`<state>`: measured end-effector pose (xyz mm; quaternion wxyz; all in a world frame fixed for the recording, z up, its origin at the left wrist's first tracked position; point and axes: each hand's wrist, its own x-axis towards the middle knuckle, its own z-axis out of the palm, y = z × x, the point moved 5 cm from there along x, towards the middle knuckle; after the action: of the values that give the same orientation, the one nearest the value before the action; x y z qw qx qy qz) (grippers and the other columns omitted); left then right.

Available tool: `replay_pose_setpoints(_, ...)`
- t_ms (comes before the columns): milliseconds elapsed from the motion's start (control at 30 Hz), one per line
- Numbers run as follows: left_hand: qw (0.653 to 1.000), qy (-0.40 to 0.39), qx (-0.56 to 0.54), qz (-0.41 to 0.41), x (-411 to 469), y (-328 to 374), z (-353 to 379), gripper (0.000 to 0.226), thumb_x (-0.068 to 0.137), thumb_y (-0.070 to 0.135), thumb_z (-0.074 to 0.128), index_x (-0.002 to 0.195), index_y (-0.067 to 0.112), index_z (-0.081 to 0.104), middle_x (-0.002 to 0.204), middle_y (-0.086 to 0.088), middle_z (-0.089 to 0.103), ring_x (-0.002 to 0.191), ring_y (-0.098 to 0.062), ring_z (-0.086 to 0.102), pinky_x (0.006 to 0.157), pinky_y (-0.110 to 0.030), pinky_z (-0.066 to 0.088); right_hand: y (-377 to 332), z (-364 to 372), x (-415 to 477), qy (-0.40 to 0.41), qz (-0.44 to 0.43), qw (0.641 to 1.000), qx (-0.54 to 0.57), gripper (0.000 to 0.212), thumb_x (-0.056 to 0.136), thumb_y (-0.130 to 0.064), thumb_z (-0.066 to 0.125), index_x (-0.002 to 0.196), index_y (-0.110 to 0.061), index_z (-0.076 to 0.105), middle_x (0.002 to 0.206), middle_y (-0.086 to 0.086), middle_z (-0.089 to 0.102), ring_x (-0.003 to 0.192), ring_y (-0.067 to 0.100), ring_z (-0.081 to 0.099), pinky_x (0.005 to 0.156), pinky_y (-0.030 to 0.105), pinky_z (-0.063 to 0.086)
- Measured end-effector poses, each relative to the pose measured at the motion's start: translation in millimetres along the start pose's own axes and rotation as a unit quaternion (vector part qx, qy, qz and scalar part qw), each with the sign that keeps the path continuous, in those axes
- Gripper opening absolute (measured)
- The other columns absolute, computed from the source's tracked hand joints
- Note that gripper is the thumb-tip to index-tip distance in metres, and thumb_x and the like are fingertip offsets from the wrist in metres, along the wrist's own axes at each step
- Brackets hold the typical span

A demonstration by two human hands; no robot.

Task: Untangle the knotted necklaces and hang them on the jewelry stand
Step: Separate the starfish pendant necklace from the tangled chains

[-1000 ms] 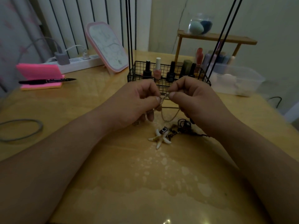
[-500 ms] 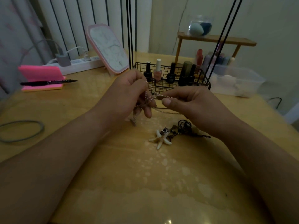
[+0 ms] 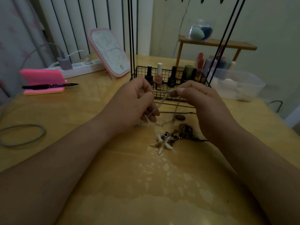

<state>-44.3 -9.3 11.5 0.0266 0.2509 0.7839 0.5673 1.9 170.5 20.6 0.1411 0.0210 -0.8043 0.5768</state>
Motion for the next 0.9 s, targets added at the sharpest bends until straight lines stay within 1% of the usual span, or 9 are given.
replay_pose_setpoints(133, 0.998, 0.021, 0.043, 0.052, 1.8, -0.4, -3.8, 0.003, 0.101, 0.005, 0.055, 0.099, 0.005, 0.057, 0.079, -0.005, 0.077, 0.072, -0.013, 0.074, 0.066, -0.020, 0.056, 2.6, 2.1, 2.8, -0.014, 0.019, 0.997, 0.079, 0.022, 0.091, -0.027, 0.055, 0.078, -0.025, 0.072, 0.087, -0.002, 0.072, 0.097, 0.026, 0.066, 0.090, 0.040, 0.050)
replay_pose_setpoints(267, 0.998, 0.033, 0.013, 0.053, 5.5, -1.2, -11.0, 0.008, 0.096, 0.009, 0.055, 0.092, 0.003, 0.058, 0.077, -0.007, 0.073, 0.079, -0.013, 0.070, 0.079, -0.022, 0.055, 3.8, 7.5, -1.5, -0.027, 0.079, 0.961, 0.262, 0.028, 0.101, -0.012, 0.042, 0.076, -0.015, 0.056, 0.071, -0.001, 0.065, 0.077, 0.018, 0.067, 0.092, 0.045, 0.050)
replay_pose_setpoints(367, 0.992, -0.022, -0.124, 0.022, 6.4, -1.4, -12.3, 0.009, 0.087, 0.015, 0.046, 0.080, 0.010, 0.049, 0.066, -0.008, 0.058, 0.070, -0.029, 0.061, 0.078, -0.037, 0.055, 6.9, 2.5, -0.6, -0.012, 0.096, 0.944, 0.314, 0.028, 0.102, -0.016, 0.040, 0.077, -0.016, 0.052, 0.072, 0.001, 0.061, 0.071, 0.017, 0.062, 0.073, 0.034, 0.051)
replay_pose_setpoints(467, 0.971, -0.082, -0.224, -0.023, 3.9, -1.7, -8.4, 0.011, 0.088, 0.016, 0.041, 0.077, 0.015, 0.044, 0.061, -0.005, 0.043, 0.054, -0.023, 0.041, 0.066, -0.037, 0.051, 9.6, -0.6, 1.2, -0.010, 0.100, 0.953, 0.285, 0.025, 0.101, -0.017, 0.041, 0.079, -0.016, 0.054, 0.074, 0.002, 0.060, 0.064, 0.015, 0.053, 0.058, 0.028, 0.041)
replay_pose_setpoints(533, 0.985, -0.073, -0.152, -0.029, 3.9, -5.6, -5.9, 0.012, 0.096, 0.017, 0.047, 0.086, 0.012, 0.052, 0.069, -0.008, 0.055, 0.053, -0.021, 0.044, 0.062, -0.038, 0.054, 9.2, 1.7, 1.1, -0.030, 0.093, 0.966, 0.238, 0.022, 0.102, -0.017, 0.042, 0.084, -0.015, 0.055, 0.075, 0.002, 0.062, 0.062, 0.014, 0.053, 0.057, 0.029, 0.038)
replay_pose_setpoints(600, 0.996, -0.058, -0.068, -0.014, 2.7, -4.2, -1.8, 0.008, 0.102, 0.014, 0.056, 0.108, 0.014, 0.061, 0.095, -0.007, 0.071, 0.061, -0.021, 0.055, 0.064, -0.038, 0.059, 6.7, 7.4, 0.0, -0.055, 0.086, 0.974, 0.203, 0.020, 0.102, -0.017, 0.043, 0.087, -0.014, 0.057, 0.078, 0.003, 0.064, 0.064, 0.014, 0.055, 0.059, 0.031, 0.038)
replay_pose_setpoints(667, 0.997, -0.072, -0.037, 0.001, 0.3, -2.1, 4.2, 0.028, 0.101, 0.013, 0.062, 0.127, 0.020, 0.060, 0.115, -0.003, 0.071, 0.071, -0.015, 0.063, 0.069, -0.031, 0.060, 5.5, 12.3, -1.1, -0.079, 0.070, 0.978, 0.180, 0.017, 0.101, -0.017, 0.047, 0.089, -0.013, 0.059, 0.081, 0.003, 0.067, 0.068, 0.015, 0.059, 0.060, 0.031, 0.042)
replay_pose_setpoints(800, 0.996, -0.086, 0.009, 0.030, -0.1, -2.9, 8.5, 0.023, 0.100, 0.019, 0.066, 0.122, 0.025, 0.066, 0.103, 0.001, 0.076, 0.085, -0.006, 0.071, 0.073, -0.022, 0.057, 6.1, 14.8, -1.5, -0.103, 0.044, 0.980, 0.166, 0.009, 0.101, -0.015, 0.057, 0.095, -0.011, 0.062, 0.089, 0.011, 0.072, 0.076, 0.020, 0.066, 0.063, 0.029, 0.053)
replay_pose_setpoints(900, 0.993, -0.068, 0.073, 0.058, 1.4, -3.9, 7.4, 0.007, 0.100, 0.022, 0.066, 0.106, 0.023, 0.069, 0.086, 0.001, 0.075, 0.078, -0.005, 0.071, 0.068, -0.019, 0.053, 9.5, 12.6, -0.2, -0.083, 0.046, 0.986, 0.138, 0.006, 0.097, -0.004, 0.066, 0.100, -0.008, 0.063, 0.088, 0.011, 0.076, 0.077, 0.022, 0.070, 0.068, 0.031, 0.058)
